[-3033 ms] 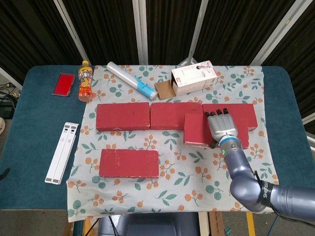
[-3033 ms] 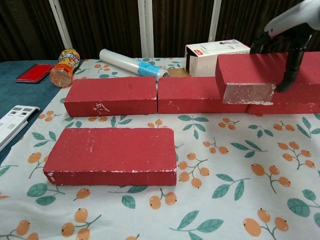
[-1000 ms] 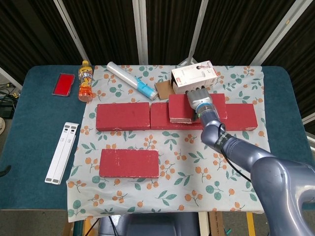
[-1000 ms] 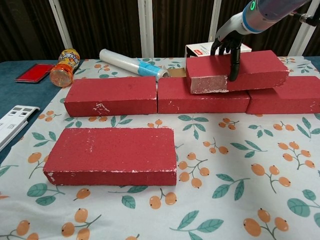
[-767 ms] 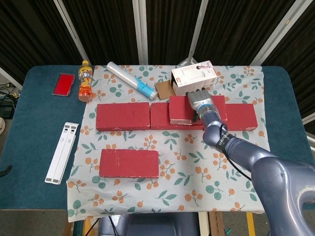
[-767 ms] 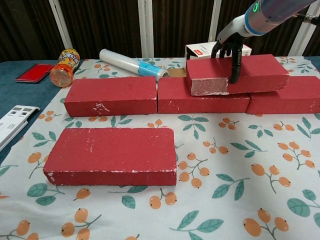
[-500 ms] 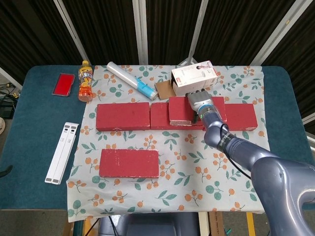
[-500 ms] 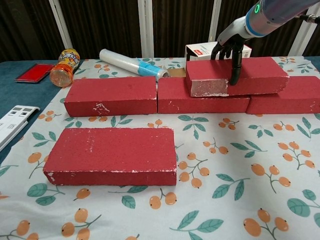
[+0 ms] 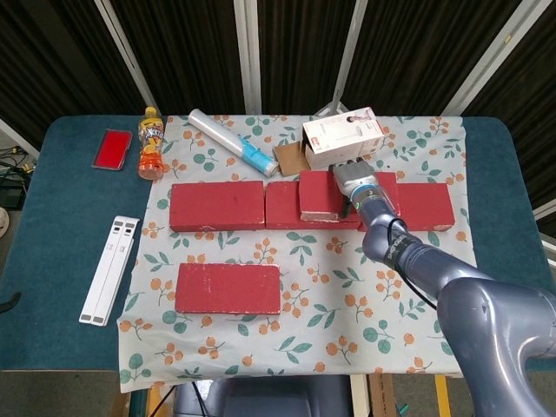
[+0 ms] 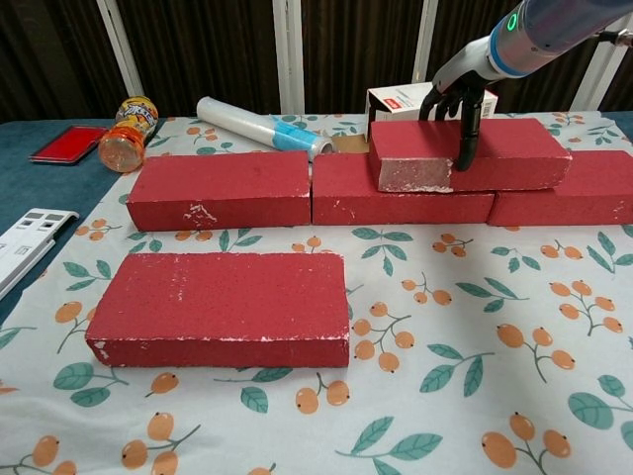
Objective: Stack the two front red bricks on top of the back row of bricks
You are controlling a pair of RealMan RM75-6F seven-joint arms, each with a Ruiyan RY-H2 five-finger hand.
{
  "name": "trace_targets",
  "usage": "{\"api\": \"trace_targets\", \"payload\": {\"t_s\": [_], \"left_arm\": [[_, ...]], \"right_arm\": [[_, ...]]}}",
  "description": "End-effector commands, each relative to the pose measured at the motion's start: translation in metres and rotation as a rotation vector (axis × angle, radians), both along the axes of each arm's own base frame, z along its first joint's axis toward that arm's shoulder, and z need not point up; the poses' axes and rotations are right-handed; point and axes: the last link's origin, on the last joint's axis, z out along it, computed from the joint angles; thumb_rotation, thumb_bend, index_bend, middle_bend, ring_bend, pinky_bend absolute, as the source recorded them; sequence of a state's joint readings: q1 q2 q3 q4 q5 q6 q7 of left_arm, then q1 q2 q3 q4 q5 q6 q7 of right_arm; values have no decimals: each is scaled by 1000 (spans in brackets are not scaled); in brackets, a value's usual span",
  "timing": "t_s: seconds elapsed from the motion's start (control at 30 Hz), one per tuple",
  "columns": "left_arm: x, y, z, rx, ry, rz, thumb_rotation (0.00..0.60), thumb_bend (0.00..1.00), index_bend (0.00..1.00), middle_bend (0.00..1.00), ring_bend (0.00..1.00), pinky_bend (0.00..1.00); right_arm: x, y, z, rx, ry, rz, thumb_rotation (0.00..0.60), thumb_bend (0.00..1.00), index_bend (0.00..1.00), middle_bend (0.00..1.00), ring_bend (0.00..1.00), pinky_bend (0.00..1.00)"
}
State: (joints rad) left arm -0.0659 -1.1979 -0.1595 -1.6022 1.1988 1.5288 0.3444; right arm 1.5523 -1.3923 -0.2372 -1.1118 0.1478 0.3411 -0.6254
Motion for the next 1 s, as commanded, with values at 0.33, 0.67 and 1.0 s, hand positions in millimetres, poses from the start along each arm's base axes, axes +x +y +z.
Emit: {"api": "trace_targets", "payload": {"t_s": [0.33,0.67,1.0], "left_arm": [[0,0,-1,-2,4,1,600,76,109,18,19,157],[0,0,-1,1,6,4,600,76,109,18,19,156],[0,0,-1,0,10,6,600,76,109,17,19,156]], "right_arm": [[0,1,4,4,5,3,600,209,462,284,49,0],[-3,1,3,4,10,-9,600,209,256,149,0,0],[-4,2,4,7,24,-12,600,209,117,60,0,0]]}}
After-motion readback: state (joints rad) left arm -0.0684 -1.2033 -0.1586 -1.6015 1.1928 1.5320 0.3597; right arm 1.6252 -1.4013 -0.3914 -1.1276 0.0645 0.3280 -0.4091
